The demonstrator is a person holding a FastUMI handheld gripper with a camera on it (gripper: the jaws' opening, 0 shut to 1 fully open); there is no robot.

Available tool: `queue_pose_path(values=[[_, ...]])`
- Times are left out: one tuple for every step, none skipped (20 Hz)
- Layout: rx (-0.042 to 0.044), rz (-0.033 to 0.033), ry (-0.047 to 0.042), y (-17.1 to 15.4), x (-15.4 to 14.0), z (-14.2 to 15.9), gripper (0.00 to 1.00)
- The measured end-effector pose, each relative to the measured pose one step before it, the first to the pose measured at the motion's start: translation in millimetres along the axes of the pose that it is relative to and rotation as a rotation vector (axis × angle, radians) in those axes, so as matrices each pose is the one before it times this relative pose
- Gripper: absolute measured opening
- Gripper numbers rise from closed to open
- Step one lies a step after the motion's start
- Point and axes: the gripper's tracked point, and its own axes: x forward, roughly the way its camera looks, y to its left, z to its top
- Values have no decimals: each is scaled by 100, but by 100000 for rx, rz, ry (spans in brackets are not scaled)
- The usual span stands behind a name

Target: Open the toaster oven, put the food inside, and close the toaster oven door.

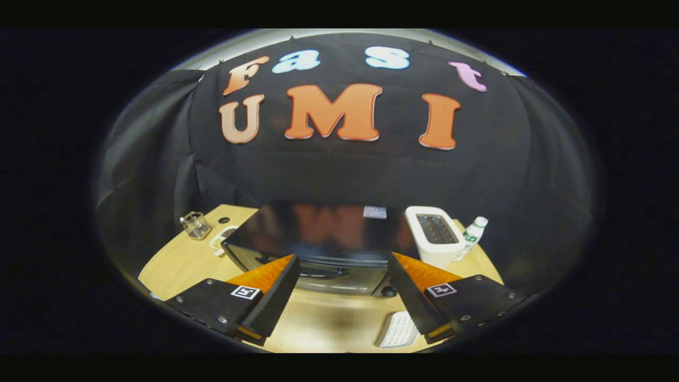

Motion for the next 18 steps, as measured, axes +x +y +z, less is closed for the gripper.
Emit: queue_pose_path(values=[[-77,-954,-4453,-695,-881,1826,98],[303,-773,-4352,-452,-675,1905,98],[511,-570,-4712,-532,-618,1852,98],[440,-283,-4714,-487,-622,1775,98],[155,-510,-4457,-613,-547,1633,98],[377,-855,-4198,-711,-494,1543,98],[535,-741,-3596,-631,-370,1631,98],[952,-1154,-3059,-613,-330,1428,98],[934,-714,-2730,-441,-193,1525,98],[986,-333,-2680,-426,-285,1557,98],[668,391,-3427,-168,-115,1611,98],[226,530,-3510,-107,-73,1589,98],[-563,317,-3582,-133,-160,1662,98],[-744,204,-3382,-106,-100,1532,98],[-787,222,-2694,49,-121,1309,97],[-332,517,-1968,222,-157,1058,97],[-312,604,-1221,196,-141,960,97],[-9,603,-1379,214,-260,757,97]])
